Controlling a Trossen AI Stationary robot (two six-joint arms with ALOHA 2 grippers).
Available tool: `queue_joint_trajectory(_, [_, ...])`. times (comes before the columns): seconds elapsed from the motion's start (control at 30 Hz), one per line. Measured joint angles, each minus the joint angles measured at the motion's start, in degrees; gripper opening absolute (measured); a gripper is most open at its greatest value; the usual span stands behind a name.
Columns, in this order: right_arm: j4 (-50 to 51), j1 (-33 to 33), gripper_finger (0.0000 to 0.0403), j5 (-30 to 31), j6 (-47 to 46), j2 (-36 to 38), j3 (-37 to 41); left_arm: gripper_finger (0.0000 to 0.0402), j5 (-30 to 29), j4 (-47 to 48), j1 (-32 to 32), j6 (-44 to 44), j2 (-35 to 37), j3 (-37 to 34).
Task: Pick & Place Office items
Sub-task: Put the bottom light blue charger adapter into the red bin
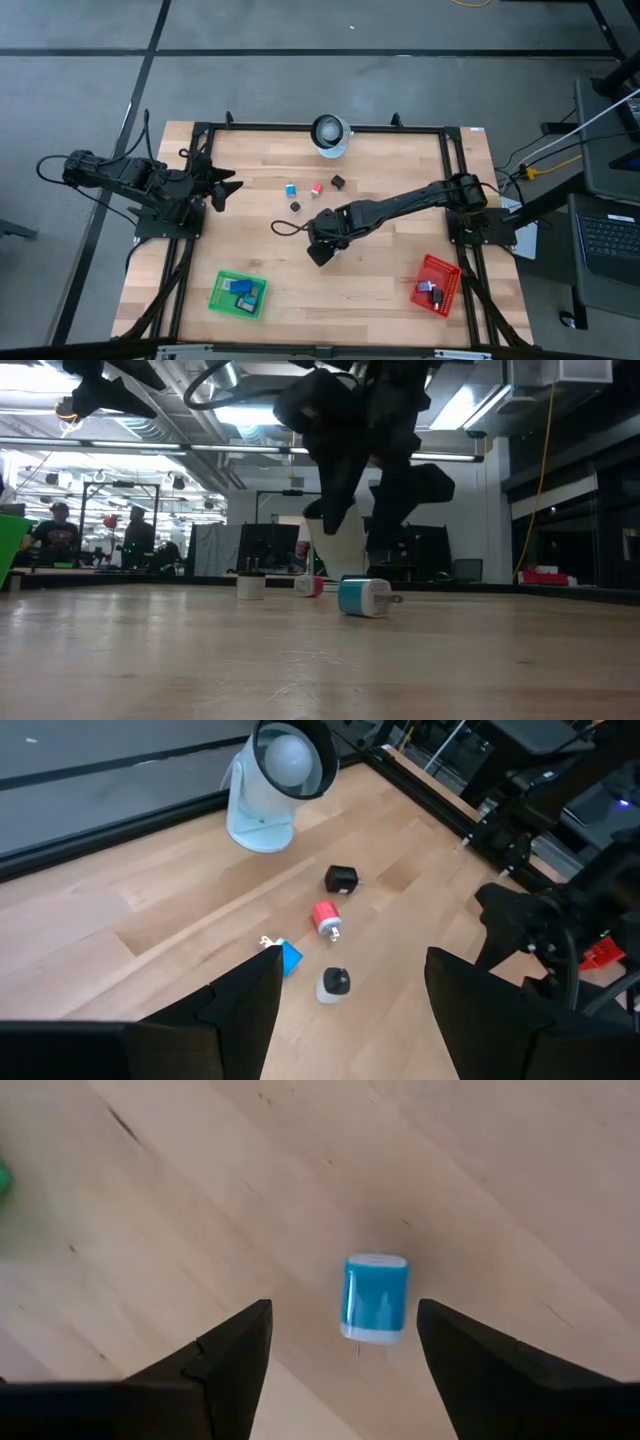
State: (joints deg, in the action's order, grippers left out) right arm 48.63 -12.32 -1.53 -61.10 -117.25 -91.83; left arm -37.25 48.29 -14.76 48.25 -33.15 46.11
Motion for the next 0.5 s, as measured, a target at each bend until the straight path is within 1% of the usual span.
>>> queue_joint_trajectory(0.27, [0.3,0.1,0.0255,-2.4,-0.8,-2.9,0.0,0.0239,1.1,0.0,0.0,-1.0,0.0,0.0])
queue_joint_trajectory(0.5, [-0.3,0.4,0.0255,-2.4,-0.9,-4.0,0.0,0.0239,1.1,0.0,0.0,-1.0,0.0,0.0])
